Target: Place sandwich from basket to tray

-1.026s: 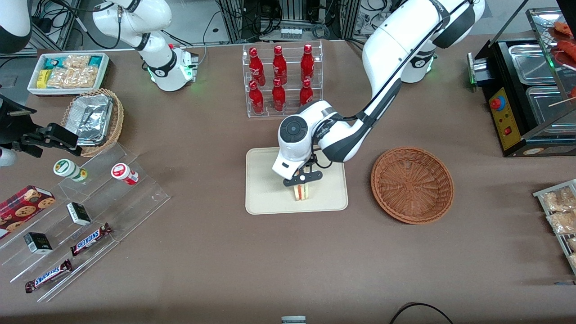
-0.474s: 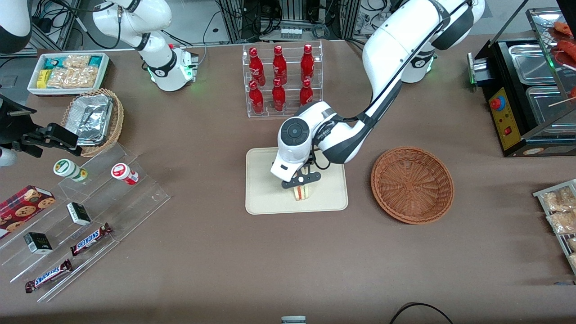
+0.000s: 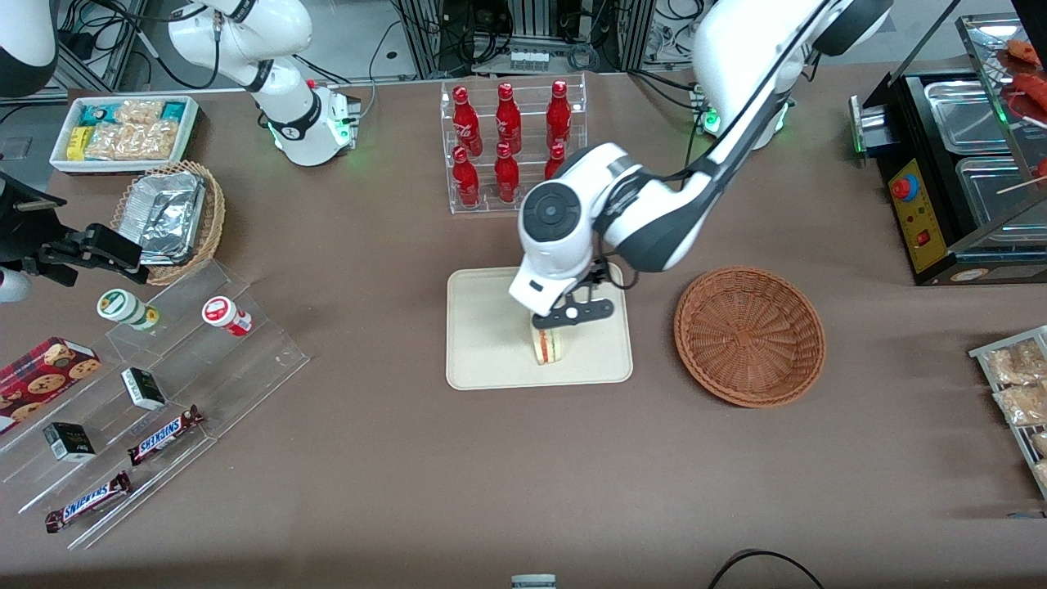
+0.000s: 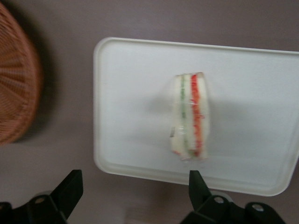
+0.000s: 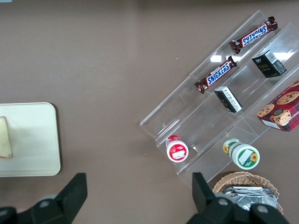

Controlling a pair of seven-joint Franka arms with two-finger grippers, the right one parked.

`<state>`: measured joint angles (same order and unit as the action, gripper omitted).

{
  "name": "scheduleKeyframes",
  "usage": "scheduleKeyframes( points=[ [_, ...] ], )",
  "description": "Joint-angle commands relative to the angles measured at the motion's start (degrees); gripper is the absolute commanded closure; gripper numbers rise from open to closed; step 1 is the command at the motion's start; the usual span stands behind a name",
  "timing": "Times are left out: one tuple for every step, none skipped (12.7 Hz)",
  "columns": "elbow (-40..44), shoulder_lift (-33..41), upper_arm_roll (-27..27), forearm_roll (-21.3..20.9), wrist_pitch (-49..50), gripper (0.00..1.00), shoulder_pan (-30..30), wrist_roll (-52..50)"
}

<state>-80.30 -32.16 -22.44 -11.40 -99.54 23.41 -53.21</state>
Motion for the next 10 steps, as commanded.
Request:
scheduleKeyframes(
  points=[
    [-1.7,3.9,0.2,0.9,5.1,0.00,-3.8,3.3],
    [-1.9,4.5,0.2,0.9,5.7,0.00,-4.8,3.8],
    [-3.1,5.7,0.3,0.9,6.0,0.00,-5.8,6.4],
    [-5.3,7.8,0.3,0.9,6.5,0.00,-7.9,9.4],
    [-7.7,9.9,0.2,0.9,6.3,0.00,-9.5,12.0],
    [-8.9,11.2,0.2,1.0,6.3,0.00,-11.1,13.6],
    [-9.5,12.0,0.2,1.2,6.5,0.00,-11.9,13.8],
    [-10.6,13.0,0.2,1.2,6.5,0.00,-12.9,14.6],
    [-11.8,14.1,0.3,1.3,6.3,0.00,-13.7,15.8],
    [-13.1,15.0,0.4,1.3,5.9,0.00,-14.4,17.4]
  ],
)
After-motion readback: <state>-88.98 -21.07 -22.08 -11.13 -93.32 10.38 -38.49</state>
